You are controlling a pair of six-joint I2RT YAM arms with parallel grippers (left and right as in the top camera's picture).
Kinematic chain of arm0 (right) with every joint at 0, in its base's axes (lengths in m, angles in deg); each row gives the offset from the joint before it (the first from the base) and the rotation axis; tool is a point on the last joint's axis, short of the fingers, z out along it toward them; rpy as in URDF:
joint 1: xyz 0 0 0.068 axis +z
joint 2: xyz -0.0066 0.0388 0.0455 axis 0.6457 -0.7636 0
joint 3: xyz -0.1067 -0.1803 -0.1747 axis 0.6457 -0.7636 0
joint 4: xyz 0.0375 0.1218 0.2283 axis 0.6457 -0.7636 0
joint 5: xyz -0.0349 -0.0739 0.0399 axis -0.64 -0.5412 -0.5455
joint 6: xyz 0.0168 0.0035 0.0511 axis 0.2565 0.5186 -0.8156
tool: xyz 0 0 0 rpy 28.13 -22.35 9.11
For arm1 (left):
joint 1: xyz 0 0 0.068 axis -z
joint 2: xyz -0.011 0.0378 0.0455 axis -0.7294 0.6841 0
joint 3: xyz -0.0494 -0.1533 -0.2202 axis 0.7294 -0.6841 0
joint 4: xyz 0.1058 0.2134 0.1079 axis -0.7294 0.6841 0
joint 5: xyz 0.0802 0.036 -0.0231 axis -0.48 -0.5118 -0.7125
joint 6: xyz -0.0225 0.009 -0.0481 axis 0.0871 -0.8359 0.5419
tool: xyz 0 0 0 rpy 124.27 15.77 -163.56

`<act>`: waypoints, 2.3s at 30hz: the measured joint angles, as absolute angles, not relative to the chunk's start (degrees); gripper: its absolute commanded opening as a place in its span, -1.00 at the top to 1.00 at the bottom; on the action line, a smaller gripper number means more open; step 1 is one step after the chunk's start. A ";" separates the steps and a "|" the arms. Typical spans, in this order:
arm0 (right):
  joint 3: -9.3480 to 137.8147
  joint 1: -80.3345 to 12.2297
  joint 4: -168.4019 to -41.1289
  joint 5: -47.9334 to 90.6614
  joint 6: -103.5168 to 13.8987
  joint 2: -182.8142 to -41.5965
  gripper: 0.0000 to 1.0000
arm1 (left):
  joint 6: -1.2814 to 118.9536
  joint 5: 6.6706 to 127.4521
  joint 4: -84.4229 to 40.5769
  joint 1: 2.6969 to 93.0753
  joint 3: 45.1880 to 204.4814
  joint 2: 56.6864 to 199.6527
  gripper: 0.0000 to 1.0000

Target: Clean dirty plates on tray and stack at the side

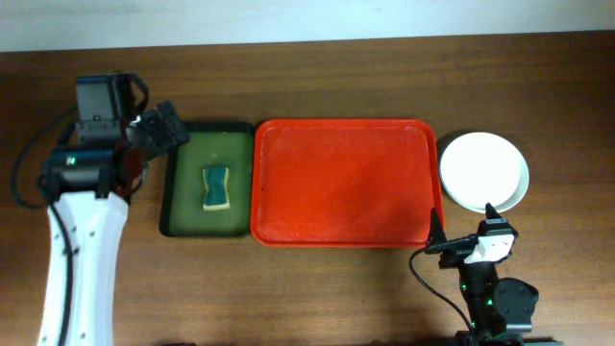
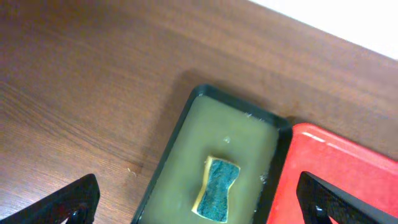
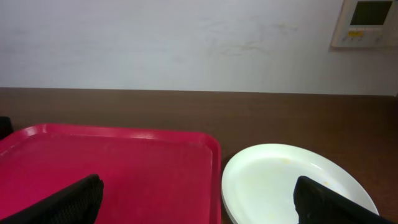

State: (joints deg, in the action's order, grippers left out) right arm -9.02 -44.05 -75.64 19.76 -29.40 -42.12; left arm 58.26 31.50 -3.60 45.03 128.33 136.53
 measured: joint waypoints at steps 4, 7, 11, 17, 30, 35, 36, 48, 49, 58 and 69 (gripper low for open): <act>-9.02 -44.05 -75.64 19.76 -29.44 -42.12 -0.97 | 58.26 31.52 -3.60 45.03 128.33 131.46 -0.99; -9.02 -44.05 -75.66 19.76 -29.42 -42.12 -0.97 | 58.26 31.52 -3.77 45.03 127.11 126.43 -0.98; -9.02 -44.05 -75.64 19.76 -29.40 -42.08 -0.97 | 58.26 31.50 -3.77 45.03 119.37 119.46 -0.98; -9.02 -44.05 -75.60 19.63 -29.40 -42.12 -0.97 | 58.26 31.52 -6.42 45.03 92.95 104.12 -0.98; -9.02 -44.05 -75.68 19.54 -29.47 -42.12 -0.97 | 58.65 34.58 -61.69 45.03 52.60 69.36 -0.99; -9.02 -44.05 -75.68 19.54 -29.44 -42.12 -0.97 | 58.67 34.91 -62.00 45.03 48.16 63.77 -0.98; -9.02 -44.05 -75.66 19.54 -29.44 -42.12 -0.97 | 58.65 34.95 -60.36 45.03 47.55 62.87 -0.98; -9.02 -44.05 -75.66 19.54 -29.38 -42.12 -0.97 | 52.38 36.51 -51.44 45.03 45.91 57.43 -0.98; -9.02 -44.05 -75.68 19.54 -29.42 -42.12 -0.97 | 50.80 36.96 -51.35 45.03 45.91 57.36 -0.99; -9.02 -44.05 -75.68 19.54 -29.42 -42.12 -0.97 | 35.39 41.03 -51.38 46.74 45.91 57.36 -0.99; -9.02 -44.05 -75.66 19.54 -29.44 -42.12 -0.97 | 34.10 41.03 -51.38 46.74 45.91 57.36 -0.98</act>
